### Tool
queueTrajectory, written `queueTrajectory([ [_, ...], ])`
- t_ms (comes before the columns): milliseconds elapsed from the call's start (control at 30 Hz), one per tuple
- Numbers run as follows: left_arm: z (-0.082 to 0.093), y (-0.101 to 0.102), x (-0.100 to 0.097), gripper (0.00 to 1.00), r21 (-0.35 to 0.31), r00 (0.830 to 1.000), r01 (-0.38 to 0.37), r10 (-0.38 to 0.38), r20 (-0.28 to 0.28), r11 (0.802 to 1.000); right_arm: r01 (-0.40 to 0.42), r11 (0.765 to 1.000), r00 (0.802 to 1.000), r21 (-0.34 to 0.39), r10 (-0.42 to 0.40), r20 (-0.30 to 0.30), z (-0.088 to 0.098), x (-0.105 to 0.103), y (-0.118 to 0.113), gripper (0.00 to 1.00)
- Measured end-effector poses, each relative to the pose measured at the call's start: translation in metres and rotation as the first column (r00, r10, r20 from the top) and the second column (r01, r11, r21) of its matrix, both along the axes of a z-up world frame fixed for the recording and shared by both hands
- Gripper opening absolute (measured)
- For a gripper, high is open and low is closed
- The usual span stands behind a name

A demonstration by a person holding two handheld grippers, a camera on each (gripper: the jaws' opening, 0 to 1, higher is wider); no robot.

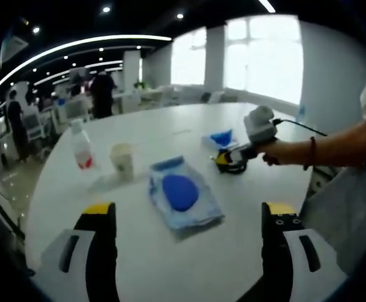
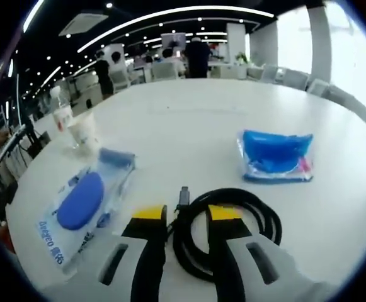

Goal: Arrange the tabletop items into an orderly group along one side of the table until the central work area is clear of visible clutter.

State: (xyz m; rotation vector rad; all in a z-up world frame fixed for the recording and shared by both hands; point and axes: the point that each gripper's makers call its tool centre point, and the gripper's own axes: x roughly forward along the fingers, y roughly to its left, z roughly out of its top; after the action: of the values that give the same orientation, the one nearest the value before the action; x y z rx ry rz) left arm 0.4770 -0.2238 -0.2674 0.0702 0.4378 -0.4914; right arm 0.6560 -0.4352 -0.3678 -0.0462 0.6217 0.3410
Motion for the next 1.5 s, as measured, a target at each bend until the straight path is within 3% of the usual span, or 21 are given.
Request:
queueTrajectory([
  [67,0.001,0.001,0.000,0.93,0.000,1.000,-0.005,0.005,0.002,1.000,0.000,1.000,1.000,0.013,0.000,0.017,0.007,0.001,0.001,0.33],
  [200,0.005,-0.001,-0.003,0.95,-0.008,1.000,-0.012,0.012,0.007,1.000,-0.010,0.998,0.999,0.068,0.008,0.034,0.023,0.000,0.009,0.47],
  [367,0.007,-0.001,-0.007,0.99,-0.007,0.999,-0.033,0.033,0.001,0.999,-0.083,0.986,0.995,0.144,0.074,0.067,0.044,-0.006,0.032,0.69],
  [600,0.011,-0.005,-0.015,0.99,-0.021,0.999,-0.034,0.034,0.000,0.999,-0.195,0.958,0.979,0.210,0.178,0.096,0.073,-0.021,0.061,0.87],
  [700,0.011,-0.008,-0.019,0.99,-0.027,0.999,-0.037,0.037,-0.004,0.999,-0.240,0.950,0.968,0.200,0.218,0.127,0.085,-0.025,0.069,0.90],
  [1033,0.011,-0.026,-0.027,0.99,-0.060,0.999,-0.041,0.040,-0.029,0.997,-0.316,0.930,0.945,0.187,0.291,0.148,0.092,-0.030,0.072,0.92],
  [1167,0.010,-0.029,-0.027,0.99,-0.073,0.997,-0.068,0.065,-0.039,0.995,-0.386,0.909,0.916,0.159,0.359,0.178,0.097,-0.032,0.076,0.92],
  [1267,0.008,-0.029,-0.025,0.98,-0.084,0.994,-0.098,0.094,-0.053,0.992,-0.447,0.886,0.891,0.123,0.429,0.146,0.092,-0.035,0.078,0.91],
  [1333,0.008,-0.027,-0.022,0.98,-0.107,0.987,-0.153,0.147,-0.065,0.982,-0.478,0.872,0.871,0.109,0.454,0.190,0.097,-0.032,0.082,0.91],
  [1500,0.007,-0.028,-0.015,0.96,-0.140,0.976,-0.211,0.201,-0.086,0.967,-0.520,0.848,0.850,0.106,0.501,0.165,0.089,-0.026,0.085,0.88],
])
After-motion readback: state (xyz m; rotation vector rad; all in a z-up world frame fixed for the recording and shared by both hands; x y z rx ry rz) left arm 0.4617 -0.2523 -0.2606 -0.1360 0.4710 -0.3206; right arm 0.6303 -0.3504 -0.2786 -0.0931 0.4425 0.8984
